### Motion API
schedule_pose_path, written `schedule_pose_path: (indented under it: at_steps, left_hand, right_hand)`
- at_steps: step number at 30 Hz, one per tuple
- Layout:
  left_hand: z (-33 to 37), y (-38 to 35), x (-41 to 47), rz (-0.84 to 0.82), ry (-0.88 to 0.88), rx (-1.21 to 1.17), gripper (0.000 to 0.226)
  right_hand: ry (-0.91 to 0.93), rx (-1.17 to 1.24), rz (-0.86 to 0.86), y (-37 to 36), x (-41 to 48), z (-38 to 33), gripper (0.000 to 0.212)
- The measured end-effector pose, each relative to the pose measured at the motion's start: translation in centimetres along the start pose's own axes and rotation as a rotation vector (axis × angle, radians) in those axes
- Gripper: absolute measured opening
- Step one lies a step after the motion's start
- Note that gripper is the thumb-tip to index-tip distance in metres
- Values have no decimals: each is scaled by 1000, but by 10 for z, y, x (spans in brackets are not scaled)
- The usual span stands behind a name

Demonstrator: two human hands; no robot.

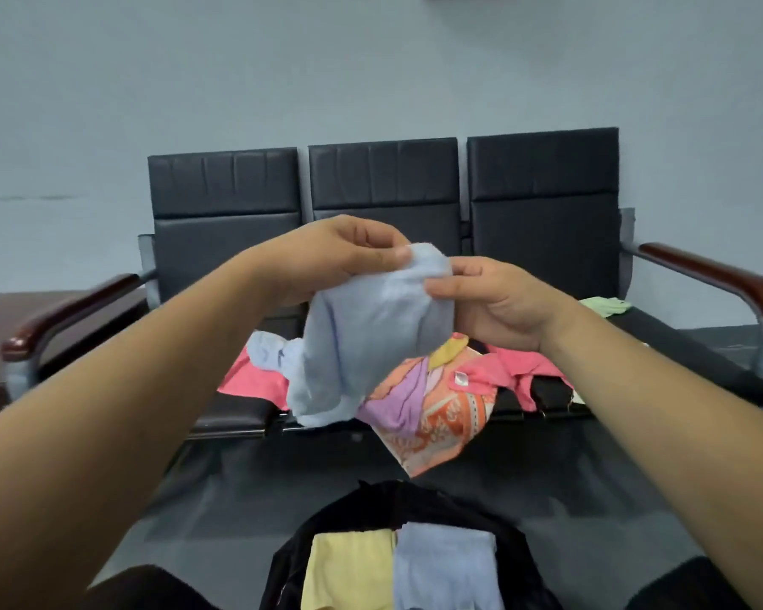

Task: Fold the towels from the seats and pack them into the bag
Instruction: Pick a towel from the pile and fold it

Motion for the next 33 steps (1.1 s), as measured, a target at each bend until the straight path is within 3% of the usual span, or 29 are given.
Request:
schedule_pose_path:
  at_steps: [2,4,7,9,11,13,15,17,20,22,25,26,30,33]
  left_hand:
    - [12,5,0,6,-20,112,19]
    - [10,11,-1,-17,15,377,31]
    - [-2,27,-2,-14,98,574,38]
    - [-1,39,-4,50,78,432,45]
    - [4,51,-4,181,54,101,40]
    - [9,64,-3,337,48,-117,32]
    - [10,74,0,458,60,-183,32]
    - [16,81,-1,489,57,-255,35]
    - [19,89,-2,442,48,-410,37]
    - [12,92,0,408,95,-284,34]
    - [-14,106,5,420,183,219,30]
    - [-19,108,5,428,190,272,33]
    - [-30,97,3,355,189,202,74]
    - [-42,104,7,426,222,209,53]
  right_hand:
    - [91,26,29,3,-1,-30,41]
    - [194,62,93,13,-4,-64,34]
    - [271,214,291,45,-9,-102,26]
    - [272,143,420,70,-10,-115,28]
    - [218,-300,519,88,-12,-119,22]
    - [114,-742,506,99,-16,-114,21]
    - [30,-917,443,104,-22,-111,19]
    - [30,-879,394,102,-26,-117,15]
    - [104,-448,344,104,-20,-130,18]
    - [71,-428,353,111,-12,-123,24]
    - [-84,-888,440,125,-6,-90,24]
    - [-102,-939,468,127,-3,-83,25]
    - [-12,-1012,620,134,5,-74,33]
    - [38,-1158,709,142,8,-76,41]
Point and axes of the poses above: each hand's wrist, its own x-axis towards the middle knuckle, its own y-axis out of the back of the hand, z = x × y, the point moved 7 cm from there along x, towards the middle knuckle, and after that the axes turned 13 degrees about z, right-handed, at the moved point
